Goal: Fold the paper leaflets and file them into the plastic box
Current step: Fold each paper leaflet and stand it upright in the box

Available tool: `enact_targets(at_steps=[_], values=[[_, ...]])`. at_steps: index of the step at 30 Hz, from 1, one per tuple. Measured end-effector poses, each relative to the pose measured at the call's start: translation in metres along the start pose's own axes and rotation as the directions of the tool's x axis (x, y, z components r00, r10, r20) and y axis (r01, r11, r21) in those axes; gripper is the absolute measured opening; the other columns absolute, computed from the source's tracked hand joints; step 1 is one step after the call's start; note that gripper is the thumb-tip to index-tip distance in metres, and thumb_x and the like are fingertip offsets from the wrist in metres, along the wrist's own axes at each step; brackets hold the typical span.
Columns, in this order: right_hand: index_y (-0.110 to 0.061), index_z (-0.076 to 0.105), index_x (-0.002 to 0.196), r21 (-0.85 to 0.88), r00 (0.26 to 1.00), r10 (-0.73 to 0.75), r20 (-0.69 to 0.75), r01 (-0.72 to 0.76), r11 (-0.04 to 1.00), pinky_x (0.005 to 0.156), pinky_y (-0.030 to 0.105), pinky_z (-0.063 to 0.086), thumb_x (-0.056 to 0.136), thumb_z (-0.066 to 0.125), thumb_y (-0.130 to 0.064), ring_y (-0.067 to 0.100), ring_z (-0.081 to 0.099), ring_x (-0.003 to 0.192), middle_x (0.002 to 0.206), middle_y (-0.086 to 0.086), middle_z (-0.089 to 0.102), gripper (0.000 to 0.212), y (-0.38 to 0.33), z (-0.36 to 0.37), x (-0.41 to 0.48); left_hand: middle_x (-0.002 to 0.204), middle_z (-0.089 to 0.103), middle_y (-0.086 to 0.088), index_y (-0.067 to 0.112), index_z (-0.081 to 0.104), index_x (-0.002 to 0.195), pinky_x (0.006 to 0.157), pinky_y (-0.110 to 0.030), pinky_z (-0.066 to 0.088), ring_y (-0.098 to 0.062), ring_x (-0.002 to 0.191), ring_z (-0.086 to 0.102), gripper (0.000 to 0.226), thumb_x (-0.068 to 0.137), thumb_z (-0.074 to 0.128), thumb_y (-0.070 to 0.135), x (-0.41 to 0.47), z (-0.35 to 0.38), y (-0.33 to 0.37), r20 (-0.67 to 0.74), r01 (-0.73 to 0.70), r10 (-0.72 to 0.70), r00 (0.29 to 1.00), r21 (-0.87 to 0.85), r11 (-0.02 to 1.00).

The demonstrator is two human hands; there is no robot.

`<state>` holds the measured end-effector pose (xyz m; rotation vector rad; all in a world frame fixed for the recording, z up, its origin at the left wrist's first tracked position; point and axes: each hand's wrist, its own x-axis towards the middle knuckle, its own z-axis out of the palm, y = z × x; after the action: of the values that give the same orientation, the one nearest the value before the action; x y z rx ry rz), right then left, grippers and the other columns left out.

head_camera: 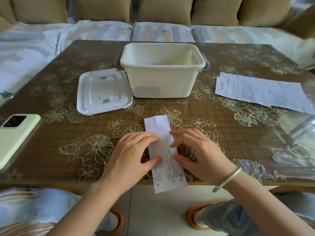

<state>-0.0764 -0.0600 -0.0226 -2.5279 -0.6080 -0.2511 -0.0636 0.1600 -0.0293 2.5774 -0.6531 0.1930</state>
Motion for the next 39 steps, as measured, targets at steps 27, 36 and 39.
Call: enact_targets(at_steps=[27, 36, 39], values=[[-0.027, 0.057, 0.122, 0.117, 0.936, 0.353, -0.005, -0.35, 0.929, 0.089, 0.026, 0.048, 0.083, 0.061, -0.048, 0.005, 0.055, 0.103, 0.118, -0.012, 0.06, 0.045, -0.013, -0.002, 0.023, 0.143, 0.042, 0.024, 0.035, 0.05, 0.138, 0.108, -0.021, 0.016, 0.006, 0.13, 0.032, 0.09, 0.066, 0.045, 0.087, 0.001, -0.002, -0.01, 0.098, -0.03, 0.032, 0.995, -0.012, 0.999], [-0.018, 0.07, 0.105, 0.031, 0.705, 0.649, 0.286, -0.683, 0.729, 0.076, 0.029, 0.053, 0.076, 0.077, -0.037, 0.016, 0.064, 0.083, 0.094, -0.001, 0.069, 0.036, -0.028, -0.012, 0.058, 0.144, 0.045, 0.018, 0.03, 0.052, 0.137, 0.113, -0.027, 0.022, -0.001, 0.133, 0.037, 0.093, 0.067, 0.042, 0.09, -0.001, 0.001, -0.008, 0.063, -0.033, 0.035, 0.997, -0.033, 0.999], [-0.02, 0.074, 0.092, 0.142, 0.698, 0.625, 0.35, -0.699, 0.701, 0.073, 0.027, 0.05, 0.078, 0.076, -0.032, 0.018, 0.066, 0.083, 0.09, -0.002, 0.072, 0.019, -0.028, -0.016, 0.055, 0.144, 0.041, 0.021, 0.028, 0.048, 0.14, 0.113, -0.026, 0.022, 0.006, 0.13, 0.032, 0.097, 0.065, 0.044, 0.09, -0.002, 0.001, -0.007, 0.035, -0.011, 0.013, 0.999, -0.072, 0.997]])
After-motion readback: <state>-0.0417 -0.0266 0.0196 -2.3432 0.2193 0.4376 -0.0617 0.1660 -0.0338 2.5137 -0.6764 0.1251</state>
